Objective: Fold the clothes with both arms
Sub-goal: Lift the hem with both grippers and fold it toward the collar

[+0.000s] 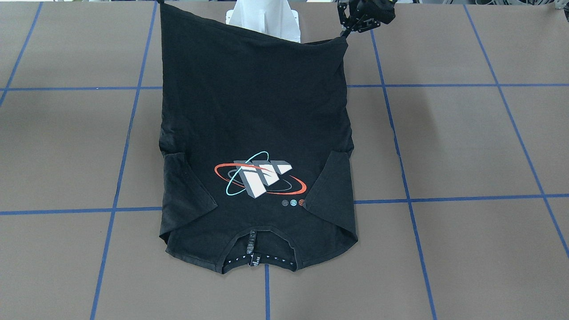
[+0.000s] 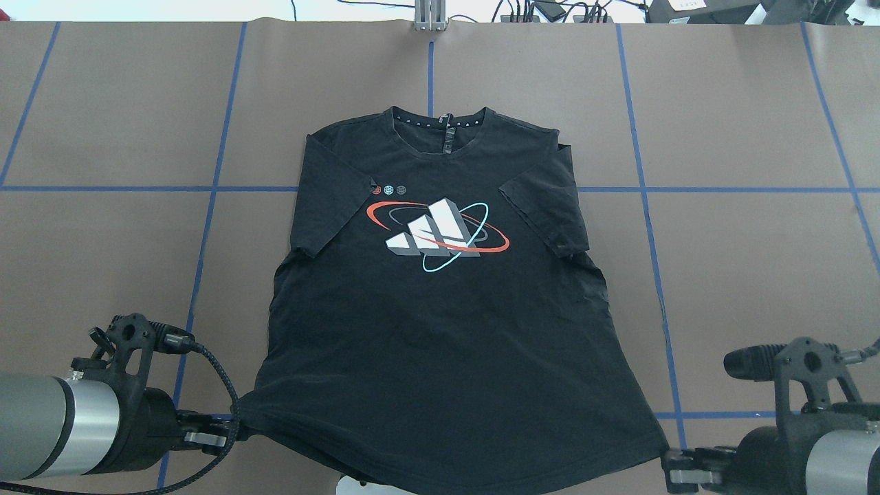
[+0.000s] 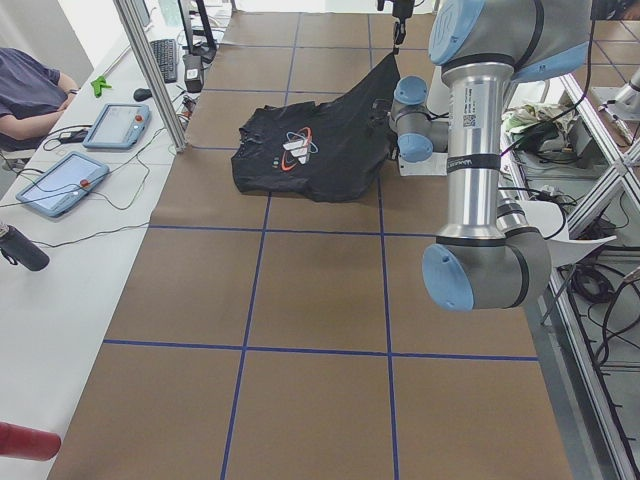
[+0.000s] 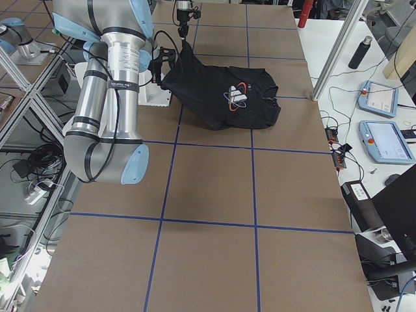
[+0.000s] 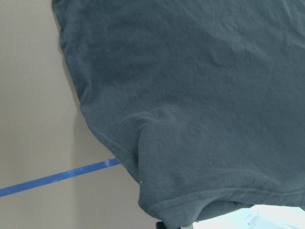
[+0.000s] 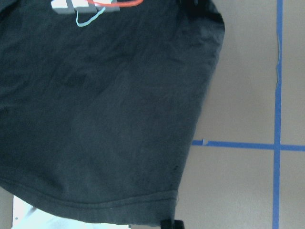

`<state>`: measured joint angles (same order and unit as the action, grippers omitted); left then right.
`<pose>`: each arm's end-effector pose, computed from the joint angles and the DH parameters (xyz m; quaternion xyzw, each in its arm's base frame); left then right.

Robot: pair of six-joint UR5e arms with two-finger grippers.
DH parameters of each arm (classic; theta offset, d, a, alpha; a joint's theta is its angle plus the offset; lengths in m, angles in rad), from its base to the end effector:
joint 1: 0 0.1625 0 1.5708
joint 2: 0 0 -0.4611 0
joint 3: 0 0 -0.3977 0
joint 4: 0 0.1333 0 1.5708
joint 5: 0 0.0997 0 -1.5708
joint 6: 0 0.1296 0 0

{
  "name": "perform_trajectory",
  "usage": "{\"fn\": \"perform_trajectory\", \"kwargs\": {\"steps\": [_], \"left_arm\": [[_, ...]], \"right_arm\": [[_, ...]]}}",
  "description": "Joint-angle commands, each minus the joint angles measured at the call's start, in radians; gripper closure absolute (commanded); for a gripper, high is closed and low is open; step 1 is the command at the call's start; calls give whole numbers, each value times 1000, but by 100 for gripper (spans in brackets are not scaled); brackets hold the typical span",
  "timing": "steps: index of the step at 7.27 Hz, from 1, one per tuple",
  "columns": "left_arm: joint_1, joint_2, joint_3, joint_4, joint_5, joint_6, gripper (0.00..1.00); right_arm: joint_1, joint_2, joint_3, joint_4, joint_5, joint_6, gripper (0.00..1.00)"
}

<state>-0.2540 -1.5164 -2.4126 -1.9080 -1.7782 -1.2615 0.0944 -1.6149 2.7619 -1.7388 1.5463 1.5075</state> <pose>0.3730 -0.2070 0.3059 0.0633 0.5337 0.0784 0.8396 -0.2921 -0.1647 0.2502 0.0478 -0.4678 0.0195 0.8823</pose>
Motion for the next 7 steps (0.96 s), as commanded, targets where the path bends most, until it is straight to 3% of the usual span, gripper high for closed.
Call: {"fn": "perform_trajectory", "kwargs": {"steps": [1, 4, 7], "left_arm": [[-127, -81, 62, 3, -1, 5, 100], [-356, -276, 281, 4, 5, 109, 100], [-484, -395, 406, 3, 8, 177, 100]], "right_arm": [[158, 157, -39, -130, -15, -6, 100], [371, 283, -210, -145, -12, -61, 100], [534, 465, -446, -139, 21, -99, 100]]}}
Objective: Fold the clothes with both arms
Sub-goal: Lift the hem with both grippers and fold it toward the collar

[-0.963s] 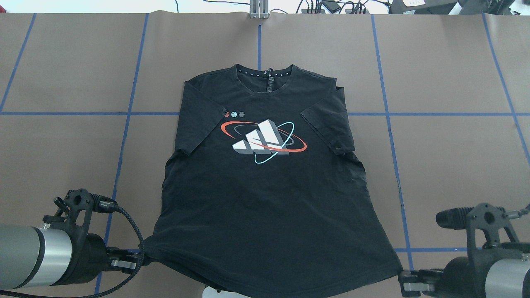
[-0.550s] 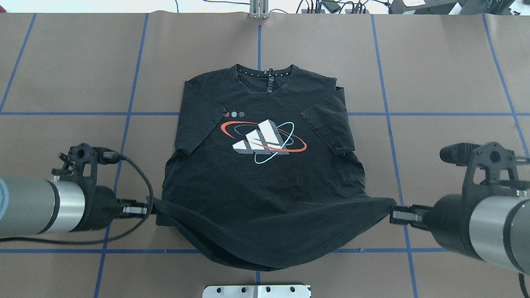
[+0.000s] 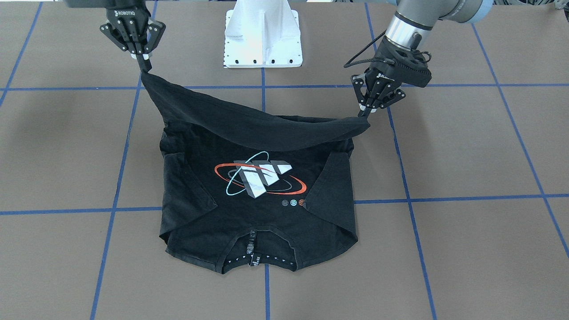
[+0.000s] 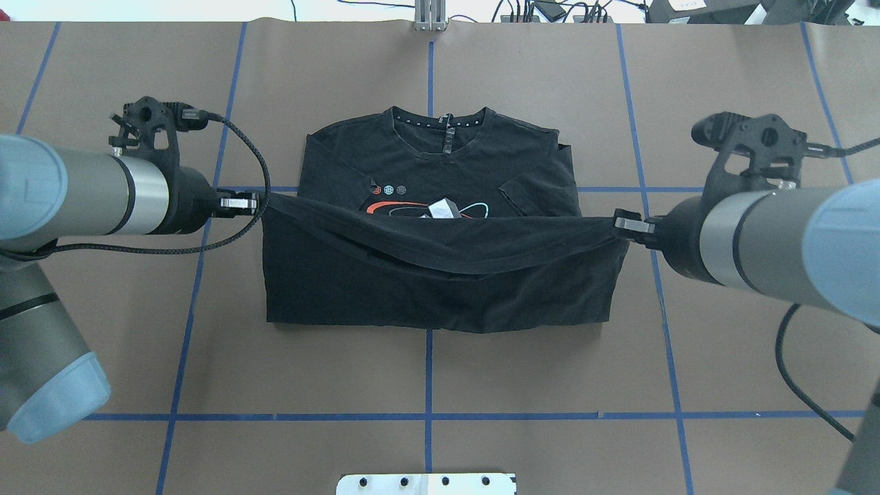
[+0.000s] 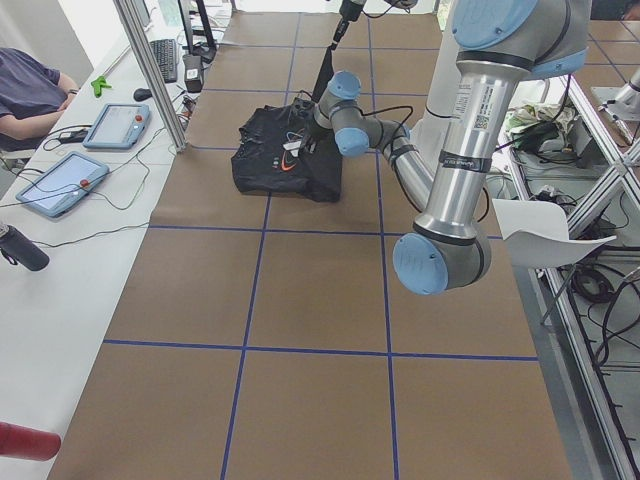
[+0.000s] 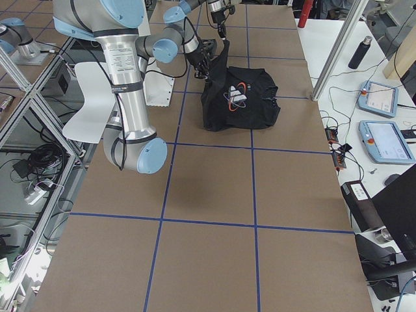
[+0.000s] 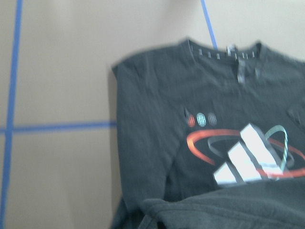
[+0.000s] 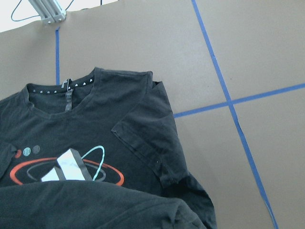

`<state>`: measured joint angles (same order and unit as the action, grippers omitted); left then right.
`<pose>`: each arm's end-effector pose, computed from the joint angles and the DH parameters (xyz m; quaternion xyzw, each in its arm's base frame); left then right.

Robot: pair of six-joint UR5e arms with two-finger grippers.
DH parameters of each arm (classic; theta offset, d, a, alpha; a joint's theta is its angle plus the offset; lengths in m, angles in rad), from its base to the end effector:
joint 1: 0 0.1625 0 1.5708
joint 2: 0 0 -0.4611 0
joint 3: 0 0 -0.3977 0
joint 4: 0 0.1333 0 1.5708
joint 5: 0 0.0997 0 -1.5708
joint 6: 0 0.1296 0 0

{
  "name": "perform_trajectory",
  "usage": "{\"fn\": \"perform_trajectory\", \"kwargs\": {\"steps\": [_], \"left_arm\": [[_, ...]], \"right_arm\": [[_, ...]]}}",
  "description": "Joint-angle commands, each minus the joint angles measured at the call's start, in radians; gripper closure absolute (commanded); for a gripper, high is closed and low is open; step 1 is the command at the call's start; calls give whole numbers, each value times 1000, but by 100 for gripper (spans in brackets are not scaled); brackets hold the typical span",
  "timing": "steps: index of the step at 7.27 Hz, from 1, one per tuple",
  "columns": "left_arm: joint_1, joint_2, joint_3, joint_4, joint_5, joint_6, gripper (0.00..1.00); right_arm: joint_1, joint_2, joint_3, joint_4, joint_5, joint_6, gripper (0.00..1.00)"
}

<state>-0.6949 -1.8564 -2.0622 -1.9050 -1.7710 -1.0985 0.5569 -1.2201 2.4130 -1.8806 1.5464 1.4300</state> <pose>0.3702 -0.4485 0.2931 0.2183 0.4847 -0.0415 0.8460 -0.3256 -0.3635 0.2311 0.1564 -0.3978 0.1918 0.8835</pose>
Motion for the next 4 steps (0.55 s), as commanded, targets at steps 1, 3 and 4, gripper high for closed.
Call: {"fn": "perform_trajectory", "kwargs": {"steps": [1, 3, 4], "left_arm": [[-66, -108, 106, 0, 1, 14, 100], [-104, -203, 236, -2, 4, 17, 100], [-118, -248, 301, -2, 19, 66, 100]], "right_arm": [[131, 95, -138, 5, 58, -43, 100], [220, 173, -257, 5, 95, -78, 100], [253, 232, -346, 6, 99, -89, 100]]}}
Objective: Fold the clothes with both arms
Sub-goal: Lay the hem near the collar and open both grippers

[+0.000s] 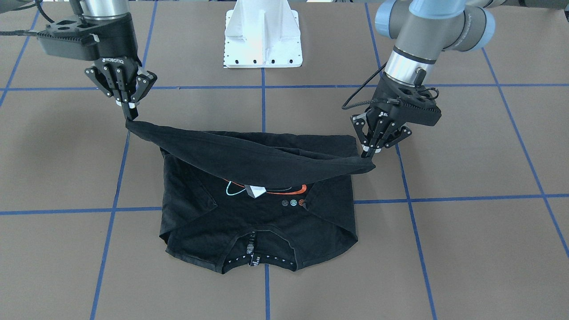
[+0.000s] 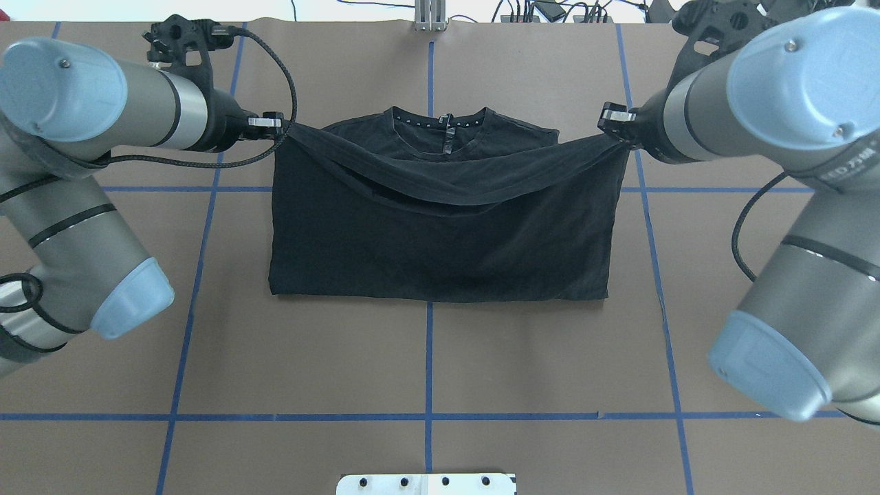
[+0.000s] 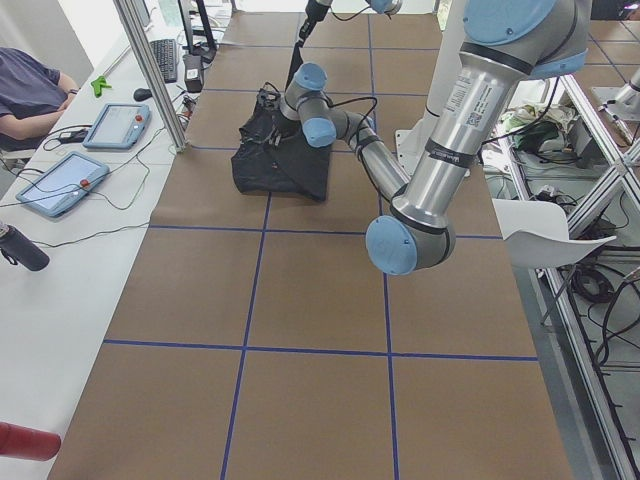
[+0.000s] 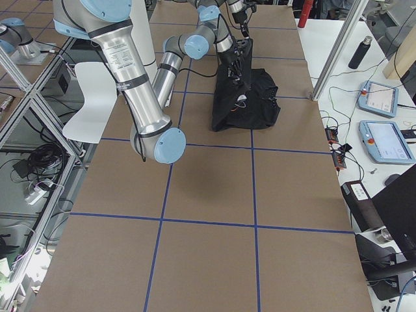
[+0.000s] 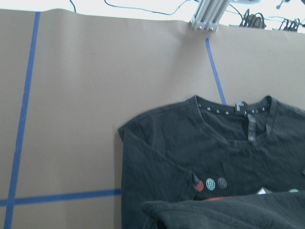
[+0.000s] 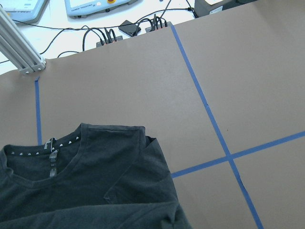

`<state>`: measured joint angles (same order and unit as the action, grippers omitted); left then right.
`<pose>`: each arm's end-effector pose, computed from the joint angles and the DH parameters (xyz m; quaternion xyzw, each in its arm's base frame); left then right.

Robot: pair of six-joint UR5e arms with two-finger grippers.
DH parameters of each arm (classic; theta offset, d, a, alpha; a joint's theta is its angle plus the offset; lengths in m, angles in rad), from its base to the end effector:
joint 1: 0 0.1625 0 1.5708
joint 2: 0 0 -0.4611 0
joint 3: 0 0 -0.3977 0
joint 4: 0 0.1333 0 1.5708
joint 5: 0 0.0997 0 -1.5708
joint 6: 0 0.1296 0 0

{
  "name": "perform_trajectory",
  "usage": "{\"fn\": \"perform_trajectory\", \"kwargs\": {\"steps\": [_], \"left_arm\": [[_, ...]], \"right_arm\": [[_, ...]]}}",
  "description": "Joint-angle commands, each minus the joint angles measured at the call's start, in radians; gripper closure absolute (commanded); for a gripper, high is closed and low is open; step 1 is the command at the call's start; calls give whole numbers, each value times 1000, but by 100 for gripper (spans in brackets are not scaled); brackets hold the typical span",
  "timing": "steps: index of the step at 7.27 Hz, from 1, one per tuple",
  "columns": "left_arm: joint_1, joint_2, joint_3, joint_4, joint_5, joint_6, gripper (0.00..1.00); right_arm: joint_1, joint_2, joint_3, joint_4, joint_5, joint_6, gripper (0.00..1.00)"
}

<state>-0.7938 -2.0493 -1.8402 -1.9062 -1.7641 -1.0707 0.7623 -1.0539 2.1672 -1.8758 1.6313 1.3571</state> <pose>0.3875 -0.5487 0.2728 0.2433 0.4593 -0.0756 0.8510 -0.3227 -0.4816 0.2238 0.1597 -0.3602 0.2375 0.8879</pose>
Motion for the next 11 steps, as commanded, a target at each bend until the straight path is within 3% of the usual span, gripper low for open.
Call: {"fn": "perform_trajectory", "kwargs": {"steps": [1, 3, 5, 8, 11], "left_arm": [[-24, -90, 143, -1, 26, 66, 100], [-24, -217, 354, -14, 38, 90, 100], [-19, -241, 484, -63, 58, 129, 100], [-9, -246, 659, -200, 92, 161, 100], [5, -259, 681, -211, 104, 189, 100]], "right_arm": [[72, 121, -194, 3, 21, -27, 100], [95, 164, -423, 173, 32, -45, 100], [92, 167, -612, 355, 30, -53, 100], [88, 167, -719, 397, 30, -96, 100], [77, 172, -789, 460, 30, -117, 100]]}}
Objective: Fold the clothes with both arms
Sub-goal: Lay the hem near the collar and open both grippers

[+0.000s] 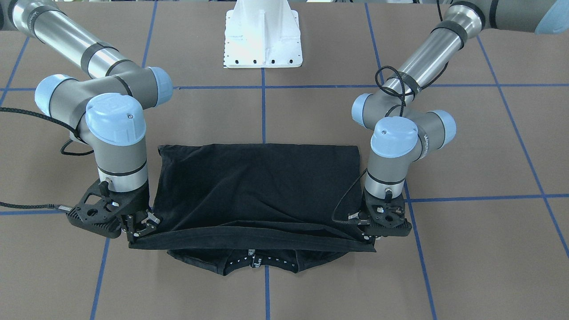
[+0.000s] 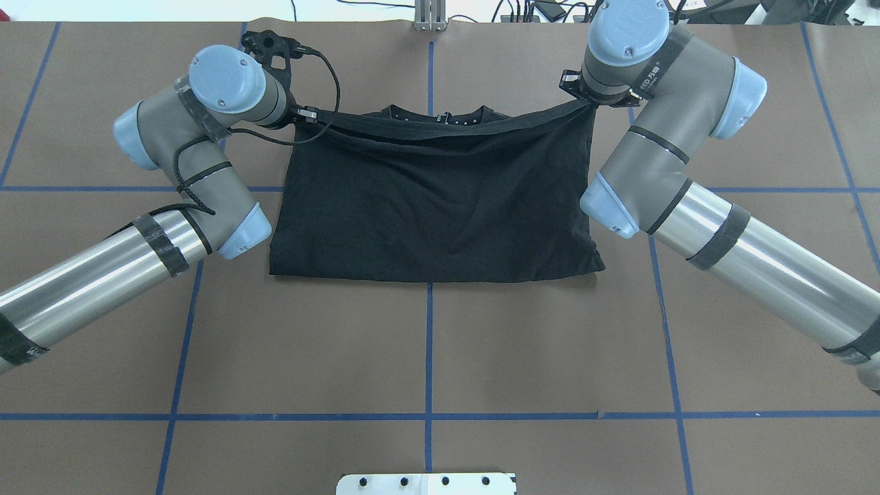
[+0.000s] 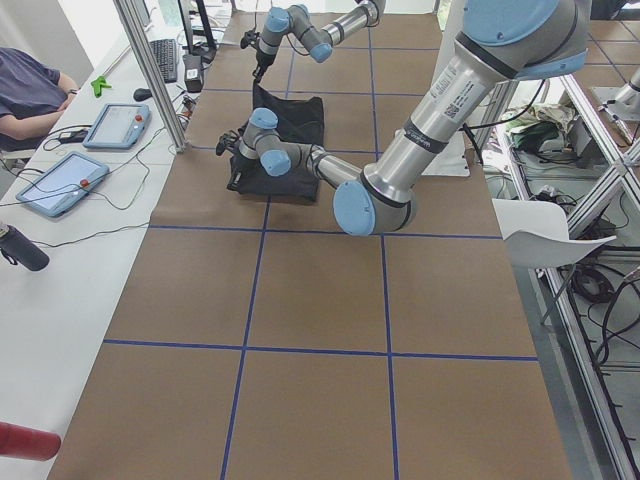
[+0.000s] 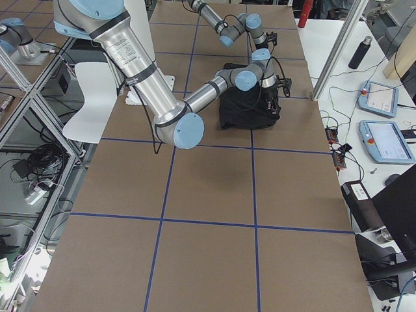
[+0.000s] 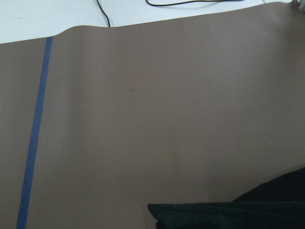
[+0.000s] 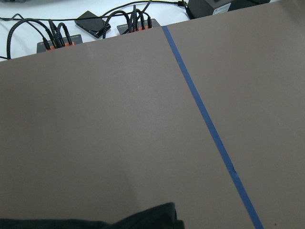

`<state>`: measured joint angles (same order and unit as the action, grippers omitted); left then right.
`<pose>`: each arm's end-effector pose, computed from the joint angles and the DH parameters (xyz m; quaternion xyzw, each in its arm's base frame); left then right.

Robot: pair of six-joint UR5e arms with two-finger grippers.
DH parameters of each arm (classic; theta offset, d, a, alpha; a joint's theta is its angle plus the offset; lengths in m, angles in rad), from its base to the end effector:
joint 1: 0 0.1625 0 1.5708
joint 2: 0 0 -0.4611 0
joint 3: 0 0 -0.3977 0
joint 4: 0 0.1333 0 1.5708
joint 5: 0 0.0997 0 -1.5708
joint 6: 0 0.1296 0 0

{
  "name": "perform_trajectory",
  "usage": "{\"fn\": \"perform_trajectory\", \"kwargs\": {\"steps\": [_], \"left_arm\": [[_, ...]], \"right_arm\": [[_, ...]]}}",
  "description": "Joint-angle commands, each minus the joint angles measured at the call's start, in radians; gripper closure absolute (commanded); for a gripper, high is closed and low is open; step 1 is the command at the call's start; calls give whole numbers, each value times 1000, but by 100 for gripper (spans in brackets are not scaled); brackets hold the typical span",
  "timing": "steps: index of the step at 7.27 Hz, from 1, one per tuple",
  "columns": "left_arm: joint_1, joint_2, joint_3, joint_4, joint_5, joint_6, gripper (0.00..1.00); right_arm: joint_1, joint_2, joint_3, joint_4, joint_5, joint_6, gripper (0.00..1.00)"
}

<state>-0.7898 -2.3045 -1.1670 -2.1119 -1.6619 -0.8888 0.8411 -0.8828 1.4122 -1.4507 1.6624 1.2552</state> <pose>0.5107 -0.6878 0.3830 0.2523 0.3401 -0.0296 0.9054 -0.4385 -0.6724 0.3603 0.1379 -0.2906 0.2318 0.9180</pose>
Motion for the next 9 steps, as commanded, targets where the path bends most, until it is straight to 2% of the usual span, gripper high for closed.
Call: {"fn": "perform_trajectory", "kwargs": {"steps": [1, 2, 3, 4, 5, 6, 7, 8, 9], "left_arm": [[1, -4, 7, -5, 1, 4, 82], [-5, 0, 6, -54, 1, 25, 1], [-18, 5, 4, -136, -8, 116, 0], [-35, 5, -5, -141, -15, 140, 0], [-37, 16, -55, -143, -69, 140, 0], [-34, 86, -159, -143, -111, 127, 0], [-26, 182, -284, -145, -113, 123, 0], [-20, 247, -349, -145, -117, 84, 0], [-17, 291, -397, -155, -178, 52, 0]], "right_arm": [[-2, 1, -54, 45, -1, -23, 90], [-4, 13, -74, 47, -9, -26, 1], [15, 28, -75, 46, 3, -63, 0], [50, 36, -72, 47, 84, -167, 0], [87, 33, -58, 49, 185, -234, 0], [90, 25, -49, 49, 198, -252, 0], [90, 22, -39, 50, 197, -253, 0], [90, 19, -30, 50, 197, -253, 0], [90, 13, -19, 55, 197, -253, 0]]}}
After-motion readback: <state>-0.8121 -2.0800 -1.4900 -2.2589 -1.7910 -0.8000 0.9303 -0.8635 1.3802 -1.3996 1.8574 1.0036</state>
